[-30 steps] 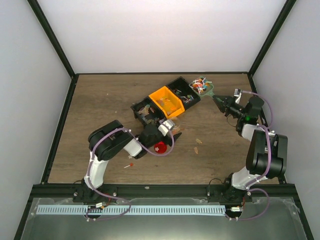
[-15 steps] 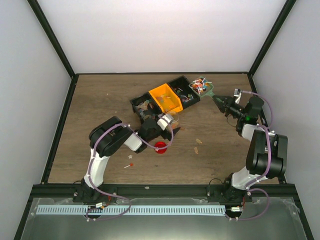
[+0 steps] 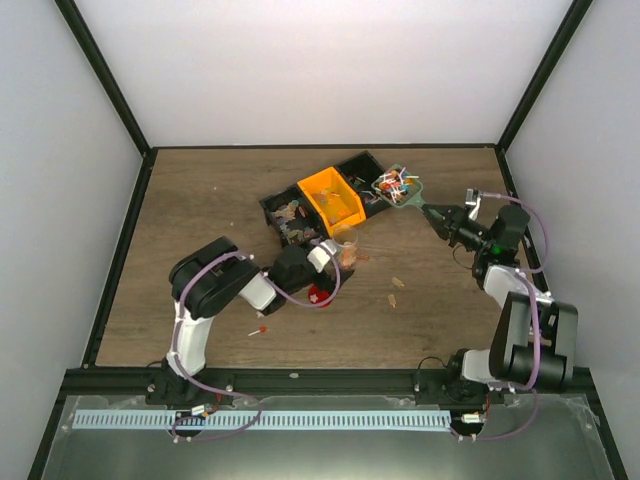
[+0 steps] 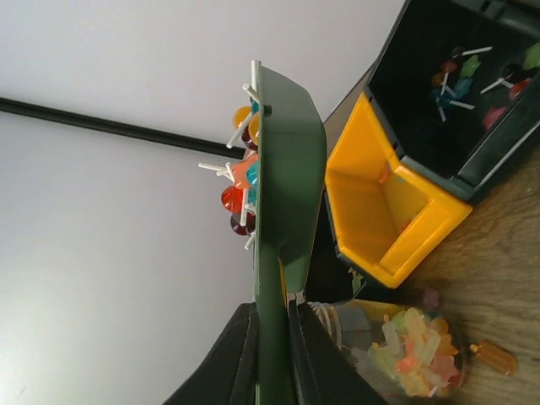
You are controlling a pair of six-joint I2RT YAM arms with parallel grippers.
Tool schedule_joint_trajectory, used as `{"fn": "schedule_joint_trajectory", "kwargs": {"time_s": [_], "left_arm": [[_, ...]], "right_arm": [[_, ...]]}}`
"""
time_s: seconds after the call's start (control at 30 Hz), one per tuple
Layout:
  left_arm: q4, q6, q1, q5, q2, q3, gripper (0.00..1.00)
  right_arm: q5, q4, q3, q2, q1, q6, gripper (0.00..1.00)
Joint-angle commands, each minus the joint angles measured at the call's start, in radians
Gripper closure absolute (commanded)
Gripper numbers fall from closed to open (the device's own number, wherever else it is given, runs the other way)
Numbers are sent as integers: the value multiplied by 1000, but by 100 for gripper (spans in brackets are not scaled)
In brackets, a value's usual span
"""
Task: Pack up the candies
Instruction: Move the packing bottle to the center of the board, then place the fake candies in the packing bottle.
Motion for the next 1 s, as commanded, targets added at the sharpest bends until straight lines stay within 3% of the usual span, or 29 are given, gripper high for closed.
{"fn": "schedule_joint_trajectory", "kwargs": {"time_s": [0.0,0.33,0.6,0.97], "left_arm": [[2,-28,-7,61,-90,-48,0],[75,-48,-15,94,-184,-124,0],[36,-42,-13,95,-263,-169,0],[70,-220,17,108,-378,-268,0]], "right_arm": [[-32,-34,-34,-111,12,7,99],[-9,-169,-123,-296,73,-19,99],[33,-345,-92,-367,124,-117,99],[118,-583,-30,-443,163,-310,99]]}}
